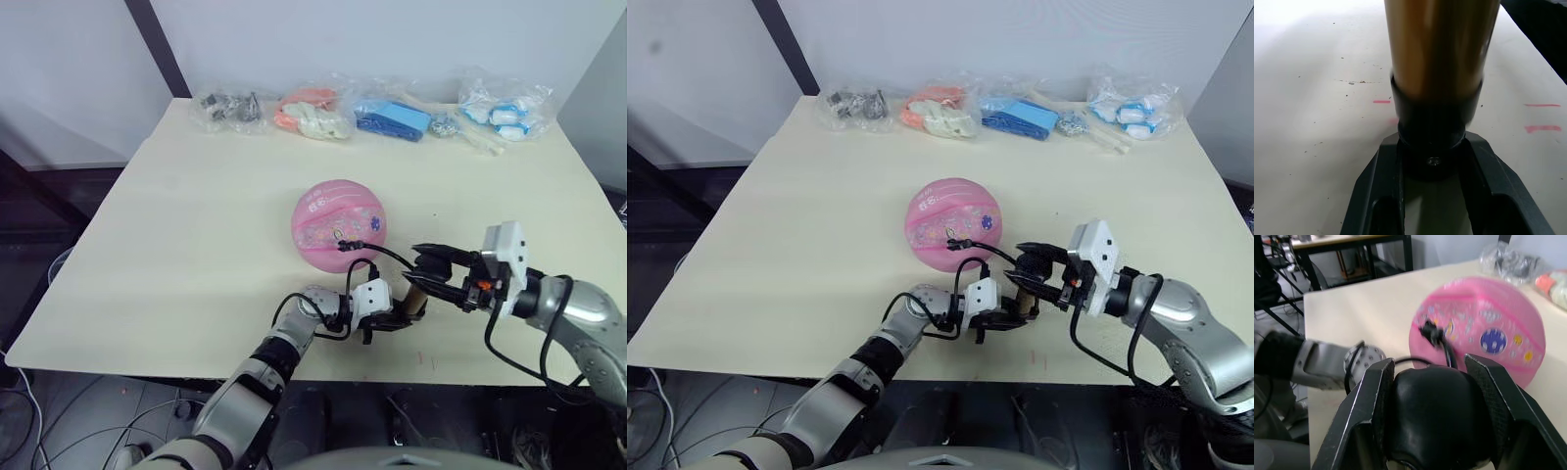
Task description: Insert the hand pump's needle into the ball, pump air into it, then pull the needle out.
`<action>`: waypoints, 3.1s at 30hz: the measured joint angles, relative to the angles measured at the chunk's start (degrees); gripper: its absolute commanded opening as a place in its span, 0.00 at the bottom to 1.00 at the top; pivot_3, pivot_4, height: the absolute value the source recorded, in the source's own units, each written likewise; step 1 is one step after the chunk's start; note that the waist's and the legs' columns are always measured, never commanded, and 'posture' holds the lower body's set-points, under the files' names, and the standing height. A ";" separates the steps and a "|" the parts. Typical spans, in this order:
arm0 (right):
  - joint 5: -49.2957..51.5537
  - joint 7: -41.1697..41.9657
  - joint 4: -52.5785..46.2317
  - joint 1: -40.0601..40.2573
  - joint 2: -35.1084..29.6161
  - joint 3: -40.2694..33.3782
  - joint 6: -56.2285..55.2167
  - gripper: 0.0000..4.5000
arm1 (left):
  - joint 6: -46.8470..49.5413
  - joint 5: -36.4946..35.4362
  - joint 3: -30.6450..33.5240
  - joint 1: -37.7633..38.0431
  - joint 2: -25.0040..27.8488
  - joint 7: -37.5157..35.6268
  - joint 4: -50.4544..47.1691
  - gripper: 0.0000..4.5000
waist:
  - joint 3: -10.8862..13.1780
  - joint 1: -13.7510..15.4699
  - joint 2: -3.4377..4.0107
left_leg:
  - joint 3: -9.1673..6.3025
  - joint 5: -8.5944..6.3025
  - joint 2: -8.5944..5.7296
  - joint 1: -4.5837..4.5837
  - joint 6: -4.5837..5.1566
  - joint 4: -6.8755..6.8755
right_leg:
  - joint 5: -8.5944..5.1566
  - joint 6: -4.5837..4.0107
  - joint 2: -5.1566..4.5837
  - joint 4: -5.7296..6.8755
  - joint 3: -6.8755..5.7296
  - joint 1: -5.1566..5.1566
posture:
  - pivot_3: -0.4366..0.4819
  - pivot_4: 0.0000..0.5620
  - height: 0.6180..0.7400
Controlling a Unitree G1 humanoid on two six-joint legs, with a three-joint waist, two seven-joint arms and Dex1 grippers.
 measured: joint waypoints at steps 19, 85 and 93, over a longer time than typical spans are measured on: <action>19.31 1.84 -3.03 -12.17 -11.22 -12.16 16.85 0.41 | -0.04 -0.19 -0.29 -0.03 -0.32 -0.23 -0.13 0.22 | 0.15 0.12 0.13 | 0.05 -0.21 -0.30 -0.10 0.35 0.04 | -0.01 0.03 -0.41 -0.10 0.24 -0.05 | 0.48 0.27 0.97; 7.31 4.06 1.76 -8.06 -4.89 -4.68 8.35 0.41 | -0.30 -0.21 -0.58 0.03 0.14 0.77 0.13 0.22 | -0.09 0.10 -0.31 | 1.54 -0.66 0.09 0.02 1.09 0.36 | 0.43 0.68 0.00 -0.12 1.91 -0.50 | 0.48 0.27 0.97; 24.88 0.55 -1.13 -17.78 -12.15 -15.55 19.61 0.41 | -0.33 -0.33 -0.58 0.05 -0.05 0.84 0.17 0.22 | -0.03 0.14 -0.25 | 1.45 -0.66 0.09 -0.05 1.09 0.35 | 0.42 0.68 -0.08 -0.16 1.81 -0.50 | 0.48 0.27 0.97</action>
